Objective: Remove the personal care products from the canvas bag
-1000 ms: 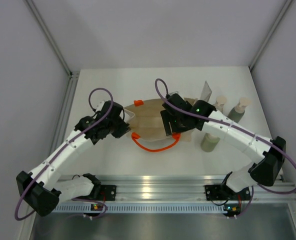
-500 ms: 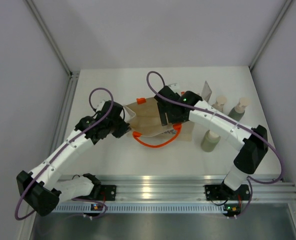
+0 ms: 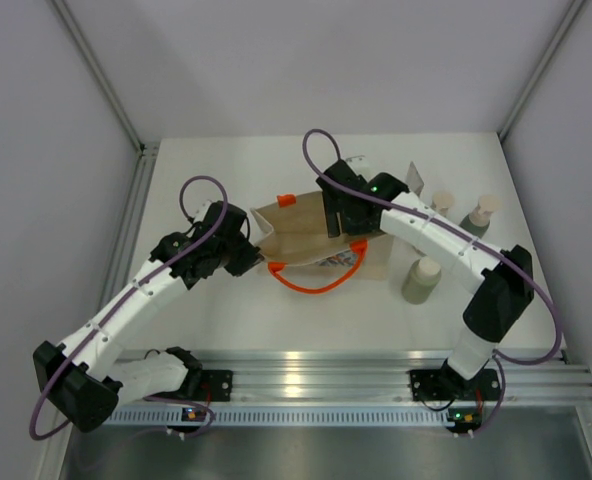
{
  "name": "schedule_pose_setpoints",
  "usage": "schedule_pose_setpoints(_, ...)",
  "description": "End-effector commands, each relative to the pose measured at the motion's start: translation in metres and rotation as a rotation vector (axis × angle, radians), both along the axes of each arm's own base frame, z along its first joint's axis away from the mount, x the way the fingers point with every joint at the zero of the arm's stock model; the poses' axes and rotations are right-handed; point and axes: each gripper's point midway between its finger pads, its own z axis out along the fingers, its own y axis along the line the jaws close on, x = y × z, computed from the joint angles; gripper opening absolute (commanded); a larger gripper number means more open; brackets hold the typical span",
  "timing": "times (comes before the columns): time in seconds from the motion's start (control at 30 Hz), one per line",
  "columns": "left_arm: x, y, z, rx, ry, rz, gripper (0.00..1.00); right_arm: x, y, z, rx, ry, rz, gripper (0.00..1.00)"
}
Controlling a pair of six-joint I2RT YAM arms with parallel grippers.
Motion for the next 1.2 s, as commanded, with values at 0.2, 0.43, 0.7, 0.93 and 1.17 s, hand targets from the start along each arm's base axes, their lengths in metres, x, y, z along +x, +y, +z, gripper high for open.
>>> schedule_pose_setpoints(0.2, 0.004, -0.001, 0.01, 0.0, -0.032, -0.01, 0.0, 0.016, -0.01, -0.04, -0.056, 0.007, -0.03, 0.87)
schedule_pose_setpoints(0.43, 0.005, -0.001, 0.011, 0.004, -0.034, -0.014, 0.0, 0.017, -0.008, -0.057, -0.028, 0.017, -0.009, 0.83)
schedule_pose_setpoints(0.7, 0.007, -0.003, 0.013, 0.011, -0.04, -0.023, 0.0, 0.031, -0.011, -0.049, 0.019, -0.042, -0.049, 0.85)
schedule_pose_setpoints(0.93, 0.01, -0.004, 0.015, 0.015, -0.045, -0.028, 0.0, 0.037, -0.008, -0.043, 0.04, -0.087, -0.042, 0.74)
schedule_pose_setpoints(1.17, 0.011, -0.005, 0.015, 0.017, -0.045, -0.032, 0.0, 0.035, -0.01, -0.045, 0.047, -0.094, -0.023, 0.29)
